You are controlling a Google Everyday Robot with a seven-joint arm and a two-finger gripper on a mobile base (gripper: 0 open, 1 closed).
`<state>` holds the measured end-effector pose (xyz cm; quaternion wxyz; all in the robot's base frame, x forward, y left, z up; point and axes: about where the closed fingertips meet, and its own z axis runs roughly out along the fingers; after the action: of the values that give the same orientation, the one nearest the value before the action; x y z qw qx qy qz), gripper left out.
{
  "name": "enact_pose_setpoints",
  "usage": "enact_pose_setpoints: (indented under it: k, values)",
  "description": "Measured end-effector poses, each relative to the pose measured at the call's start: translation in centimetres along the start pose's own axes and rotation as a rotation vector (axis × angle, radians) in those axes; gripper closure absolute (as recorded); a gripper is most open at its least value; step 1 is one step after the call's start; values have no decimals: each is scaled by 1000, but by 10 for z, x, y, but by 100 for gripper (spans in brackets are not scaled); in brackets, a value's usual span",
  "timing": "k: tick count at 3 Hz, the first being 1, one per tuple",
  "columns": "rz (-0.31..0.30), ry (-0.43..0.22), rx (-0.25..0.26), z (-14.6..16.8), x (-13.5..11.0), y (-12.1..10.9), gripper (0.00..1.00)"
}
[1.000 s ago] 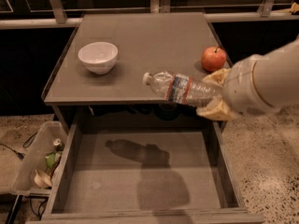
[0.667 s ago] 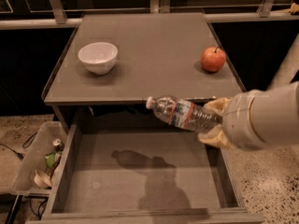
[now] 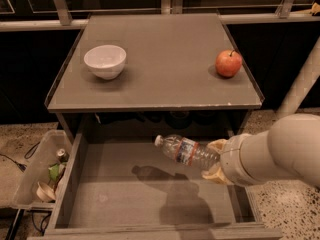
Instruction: Place water bottle into top drawer
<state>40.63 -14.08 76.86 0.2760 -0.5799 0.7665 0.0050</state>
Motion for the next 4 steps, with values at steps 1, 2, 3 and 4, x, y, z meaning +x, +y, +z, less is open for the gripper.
enact_pose_setpoints:
  k: [1, 2, 3, 4]
  values:
    - [26, -2, -55, 42, 10, 1, 100]
    - [31, -30, -112, 73, 9, -1, 100]
    - [32, -88, -191, 102, 3, 1, 100]
    - [32, -105, -247, 124, 0, 3, 100]
